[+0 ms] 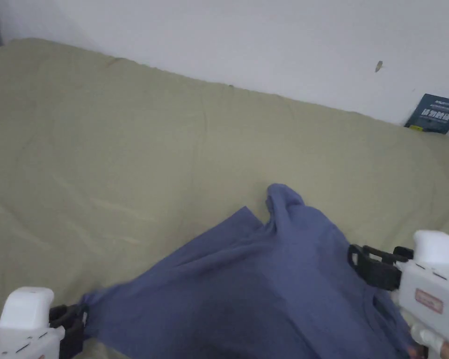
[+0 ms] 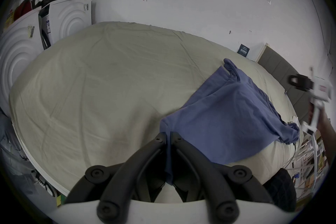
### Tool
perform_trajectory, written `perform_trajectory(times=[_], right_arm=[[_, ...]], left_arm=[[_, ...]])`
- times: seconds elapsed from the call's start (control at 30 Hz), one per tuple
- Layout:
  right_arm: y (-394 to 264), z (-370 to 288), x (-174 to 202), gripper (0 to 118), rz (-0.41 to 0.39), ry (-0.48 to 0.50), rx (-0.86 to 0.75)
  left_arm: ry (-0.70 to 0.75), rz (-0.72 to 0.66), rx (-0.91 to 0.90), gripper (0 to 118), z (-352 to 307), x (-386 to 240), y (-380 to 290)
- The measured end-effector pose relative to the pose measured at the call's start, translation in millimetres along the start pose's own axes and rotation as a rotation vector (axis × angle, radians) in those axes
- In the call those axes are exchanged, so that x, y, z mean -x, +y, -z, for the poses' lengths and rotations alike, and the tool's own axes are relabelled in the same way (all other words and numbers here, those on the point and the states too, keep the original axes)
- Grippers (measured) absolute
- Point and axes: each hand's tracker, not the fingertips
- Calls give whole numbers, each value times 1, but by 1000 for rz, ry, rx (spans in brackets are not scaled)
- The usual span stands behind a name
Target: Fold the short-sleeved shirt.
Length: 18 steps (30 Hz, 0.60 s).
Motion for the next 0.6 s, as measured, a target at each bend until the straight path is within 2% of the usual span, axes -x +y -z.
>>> perform_trajectory(times=[0.03,0.07,0.13,0.17,0.27,0.4,0.43,0.47,0.5,0.53,0.57,0.6], right_arm=[[9,29,-9,105,27,-4,54],[17,58,-18,118,51,-3,68],[29,117,-33,118,72,-37,125],[35,141,-35,118,58,-49,175],[43,176,-21,118,-55,-125,262],[41,209,-27,116,-3,-71,314],[40,210,-27,98,-7,-60,341],[37,209,-26,57,-16,-71,337],[35,194,-24,43,-34,-88,303],[37,186,-24,4,-31,-43,269],[35,182,-21,1,-32,-16,293],[33,168,-19,1,-46,-45,281]], left_arm=[[-5,6,5,0,0,0,0],[2,17,6,0,2,-2,-1],[15,25,5,0,1,-3,0],[17,21,4,0,1,-3,0],[36,14,11,0,3,-3,-1],[47,0,21,0,4,-4,-2],[31,-11,38,0,6,-2,-1],[38,-12,34,0,6,-3,-1],[44,-14,29,0,6,-3,-2],[39,-15,34,0,7,-3,-2],[32,-16,40,0,9,-2,-1],[27,-11,41,0,12,-1,-2]])
